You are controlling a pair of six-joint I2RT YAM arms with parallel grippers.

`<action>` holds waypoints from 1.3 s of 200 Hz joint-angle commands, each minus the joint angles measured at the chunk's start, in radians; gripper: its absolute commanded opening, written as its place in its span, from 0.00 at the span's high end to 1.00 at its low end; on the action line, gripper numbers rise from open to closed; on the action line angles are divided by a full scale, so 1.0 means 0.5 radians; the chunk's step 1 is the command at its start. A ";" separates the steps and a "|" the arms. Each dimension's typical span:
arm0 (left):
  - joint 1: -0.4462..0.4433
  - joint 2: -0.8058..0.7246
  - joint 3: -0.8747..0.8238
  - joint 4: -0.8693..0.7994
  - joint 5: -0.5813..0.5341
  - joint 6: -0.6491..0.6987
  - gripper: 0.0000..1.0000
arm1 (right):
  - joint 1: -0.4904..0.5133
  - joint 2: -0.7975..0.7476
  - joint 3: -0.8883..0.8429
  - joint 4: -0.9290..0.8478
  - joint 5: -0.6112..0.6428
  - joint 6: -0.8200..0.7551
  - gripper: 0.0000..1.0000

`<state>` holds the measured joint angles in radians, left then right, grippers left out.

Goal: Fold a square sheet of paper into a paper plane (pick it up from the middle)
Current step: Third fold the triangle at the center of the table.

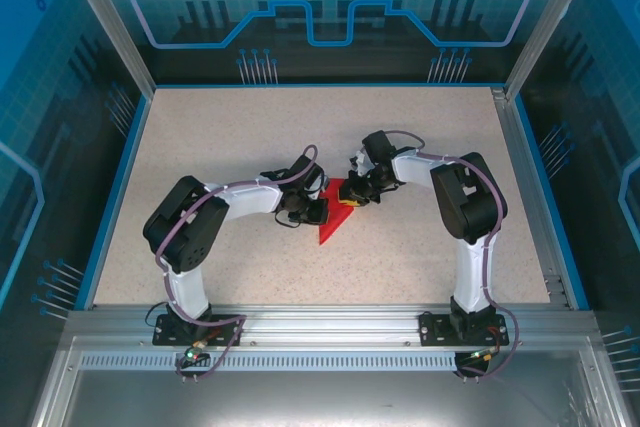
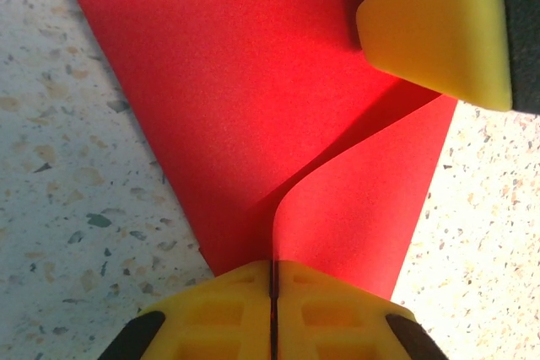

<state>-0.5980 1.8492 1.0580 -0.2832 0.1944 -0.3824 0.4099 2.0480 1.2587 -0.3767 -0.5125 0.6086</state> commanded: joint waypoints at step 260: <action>0.046 0.133 -0.021 0.027 -0.001 0.032 0.92 | 0.491 -0.830 -1.219 1.389 0.041 0.800 0.96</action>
<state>-0.5869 1.8740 1.0744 -0.2558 0.2070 -0.3824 0.6289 1.5822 0.6449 0.1986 -0.5022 0.9592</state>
